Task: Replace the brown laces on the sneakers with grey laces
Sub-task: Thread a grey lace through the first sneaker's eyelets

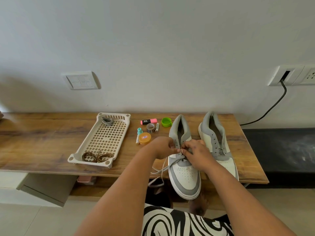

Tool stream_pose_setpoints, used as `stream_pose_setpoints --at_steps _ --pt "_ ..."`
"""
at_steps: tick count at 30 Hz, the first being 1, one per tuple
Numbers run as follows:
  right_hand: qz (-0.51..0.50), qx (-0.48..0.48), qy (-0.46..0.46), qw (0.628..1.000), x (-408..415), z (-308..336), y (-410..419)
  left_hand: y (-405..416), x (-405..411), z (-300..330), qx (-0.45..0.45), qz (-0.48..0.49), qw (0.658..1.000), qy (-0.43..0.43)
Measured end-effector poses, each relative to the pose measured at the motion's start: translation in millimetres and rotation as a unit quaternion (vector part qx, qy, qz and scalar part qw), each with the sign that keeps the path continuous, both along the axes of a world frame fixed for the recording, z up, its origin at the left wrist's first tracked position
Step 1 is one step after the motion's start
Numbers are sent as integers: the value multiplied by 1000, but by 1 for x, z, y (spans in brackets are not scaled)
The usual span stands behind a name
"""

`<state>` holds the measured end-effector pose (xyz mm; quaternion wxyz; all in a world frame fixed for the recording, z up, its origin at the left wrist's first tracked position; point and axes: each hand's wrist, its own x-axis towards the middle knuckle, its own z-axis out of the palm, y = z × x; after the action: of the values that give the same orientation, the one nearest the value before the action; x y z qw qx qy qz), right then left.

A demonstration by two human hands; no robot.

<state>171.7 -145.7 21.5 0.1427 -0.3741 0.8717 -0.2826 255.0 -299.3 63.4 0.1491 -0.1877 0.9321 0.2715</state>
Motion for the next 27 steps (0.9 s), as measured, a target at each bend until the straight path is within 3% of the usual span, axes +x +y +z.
stream_pose_setpoints --at_steps 5,8,10,12,14,15,16,17,19,20,22,27 --pt "12 21 2 1000 -1 1 1 -2 1 0 27 -23 999 4" --pt "15 35 5 999 -1 2 1 -10 12 11 168 23 985 35" --pt "16 34 6 999 0 2 1 -20 25 27 344 88 930 97" --pt "15 37 4 999 1 2 1 -35 40 40 491 131 842 180" --pt "16 44 3 999 2 2 1 -51 52 43 578 151 770 222" --pt "18 47 4 999 2 3 0 -55 55 42 594 158 759 216" --pt "18 46 7 999 2 4 0 -57 55 39 577 167 775 196" --pt "17 41 9 999 2 5 1 -57 54 36 517 172 822 166" --pt "19 35 25 999 2 7 3 -48 46 27 312 160 932 87" --pt "25 42 44 998 1 8 4 -41 39 22 217 147 963 58" --pt "36 51 80 995 1 10 6 -25 25 14 107 109 987 51" --pt "4 -58 74 996 1 19 6 -1 3 3 12 2 1000 3"
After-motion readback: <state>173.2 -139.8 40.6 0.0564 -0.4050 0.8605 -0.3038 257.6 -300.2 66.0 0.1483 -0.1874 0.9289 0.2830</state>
